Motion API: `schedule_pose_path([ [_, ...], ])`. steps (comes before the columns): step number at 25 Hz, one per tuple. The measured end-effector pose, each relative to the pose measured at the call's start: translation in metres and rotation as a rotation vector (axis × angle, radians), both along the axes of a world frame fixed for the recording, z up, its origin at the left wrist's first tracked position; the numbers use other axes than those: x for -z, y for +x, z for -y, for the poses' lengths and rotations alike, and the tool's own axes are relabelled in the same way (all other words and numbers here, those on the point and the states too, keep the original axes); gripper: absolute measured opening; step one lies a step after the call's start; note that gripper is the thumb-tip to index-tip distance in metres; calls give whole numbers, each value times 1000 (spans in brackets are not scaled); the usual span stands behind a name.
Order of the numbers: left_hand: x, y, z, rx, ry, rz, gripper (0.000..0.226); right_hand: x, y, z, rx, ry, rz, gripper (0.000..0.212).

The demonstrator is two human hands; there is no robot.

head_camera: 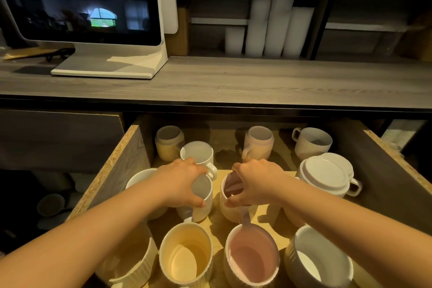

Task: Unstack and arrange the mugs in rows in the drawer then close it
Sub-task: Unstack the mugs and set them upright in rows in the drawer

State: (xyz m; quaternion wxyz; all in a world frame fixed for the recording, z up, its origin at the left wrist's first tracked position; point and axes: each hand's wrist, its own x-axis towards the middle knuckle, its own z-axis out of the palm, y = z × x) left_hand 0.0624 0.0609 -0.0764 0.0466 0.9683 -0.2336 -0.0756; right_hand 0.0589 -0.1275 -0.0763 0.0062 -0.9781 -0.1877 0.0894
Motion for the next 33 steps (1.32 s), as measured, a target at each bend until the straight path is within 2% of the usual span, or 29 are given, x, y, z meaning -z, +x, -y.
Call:
schedule_pose_path([
  [6, -8, -5, 6, 11, 20, 23, 64, -24, -3, 9, 3, -68, 46, 58],
  [11, -31, -11, 30, 102, -93, 75, 56, -72, -13, 50, 70, 29, 128, 42],
  [15, -49, -10, 57, 210, -130, 68, 58, -92, -15, 88, 162, 101, 99, 39],
  [20, -52, -5, 101, 276, -171, 105, 59, -89, -27, 119, 307, 90, 16, 58],
  [23, -42, -4, 129, 302, -167, 56, 62, -72, -32, 132, 388, 157, -4, 66],
  [28, -24, -5, 146, 312, -220, -37, 62, -57, -38, 136, 395, 164, -108, 87],
  [33, -6, -6, 135, 280, -300, -143, 68, -49, -37, 129, 372, 131, -60, 88],
])
